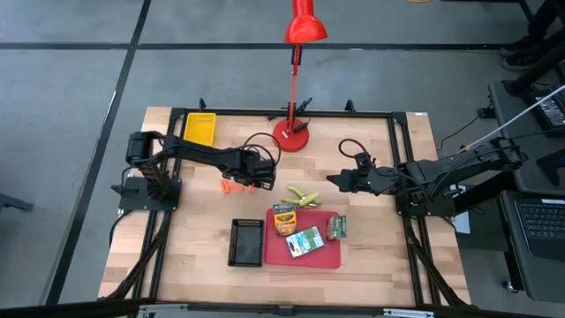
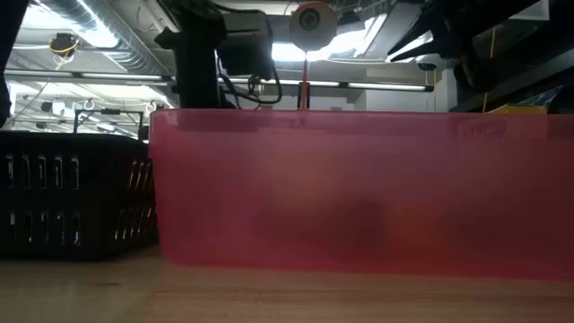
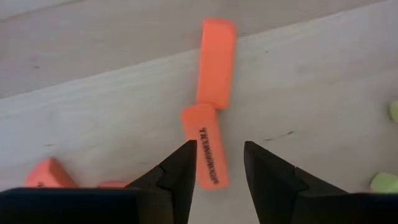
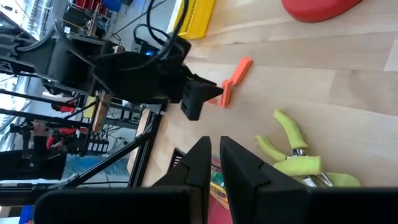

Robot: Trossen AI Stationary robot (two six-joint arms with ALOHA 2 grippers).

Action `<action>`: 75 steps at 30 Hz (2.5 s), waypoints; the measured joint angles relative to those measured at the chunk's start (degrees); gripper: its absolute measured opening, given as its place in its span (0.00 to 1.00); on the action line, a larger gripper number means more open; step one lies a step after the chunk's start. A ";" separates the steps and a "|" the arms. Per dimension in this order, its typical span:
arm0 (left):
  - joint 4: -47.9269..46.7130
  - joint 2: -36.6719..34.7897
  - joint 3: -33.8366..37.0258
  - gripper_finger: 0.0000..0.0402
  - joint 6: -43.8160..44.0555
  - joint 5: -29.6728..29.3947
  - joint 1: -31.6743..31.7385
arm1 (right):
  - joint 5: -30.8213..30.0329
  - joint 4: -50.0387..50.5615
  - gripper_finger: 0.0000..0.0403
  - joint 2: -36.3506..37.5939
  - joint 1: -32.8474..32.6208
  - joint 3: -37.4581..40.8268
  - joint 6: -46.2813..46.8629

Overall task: Pick & Place School Supplies
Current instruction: Put the orange eraser into the black bin

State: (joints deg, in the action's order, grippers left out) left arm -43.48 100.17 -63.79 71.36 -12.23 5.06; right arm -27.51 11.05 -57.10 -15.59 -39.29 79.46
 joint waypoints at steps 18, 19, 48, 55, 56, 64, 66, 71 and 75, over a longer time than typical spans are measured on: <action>1.39 2.30 -0.09 0.35 3.03 -1.35 -0.13 | 2.74 0.07 0.10 0.00 0.00 0.00 -0.68; 1.27 2.30 -0.09 0.35 3.02 -1.47 -0.13 | 2.94 0.09 0.10 0.00 0.00 0.00 -0.67; 1.58 6.80 -0.23 0.43 6.89 -2.03 -2.96 | 4.66 -0.83 0.10 0.00 0.00 0.00 -0.02; 1.66 7.34 -0.33 0.40 6.05 -2.89 -2.88 | 5.33 -1.62 0.10 0.00 -0.07 0.00 -0.02; 1.61 7.29 -0.32 0.37 6.01 -2.88 -2.79 | 5.49 -1.60 0.10 0.00 -0.07 0.00 -0.02; -0.26 7.40 -0.24 0.07 4.40 -4.18 -2.71 | 4.76 -1.60 0.10 0.00 -0.09 0.00 -0.44; -0.39 7.40 -0.24 0.07 2.99 -3.80 -2.71 | 4.61 -1.60 0.10 0.00 -0.09 0.00 -0.43; -5.64 3.68 0.43 0.07 0.57 -0.20 -4.88 | 4.58 -1.60 0.10 0.00 -0.11 0.00 -0.40; -8.32 -6.66 -0.02 0.07 1.38 0.85 -10.09 | 4.27 -2.49 0.10 0.00 -0.09 0.00 -0.21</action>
State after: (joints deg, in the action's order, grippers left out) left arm -51.80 93.51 -63.81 72.73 -11.37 -5.03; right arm -23.24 8.56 -57.10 -15.68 -39.29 79.25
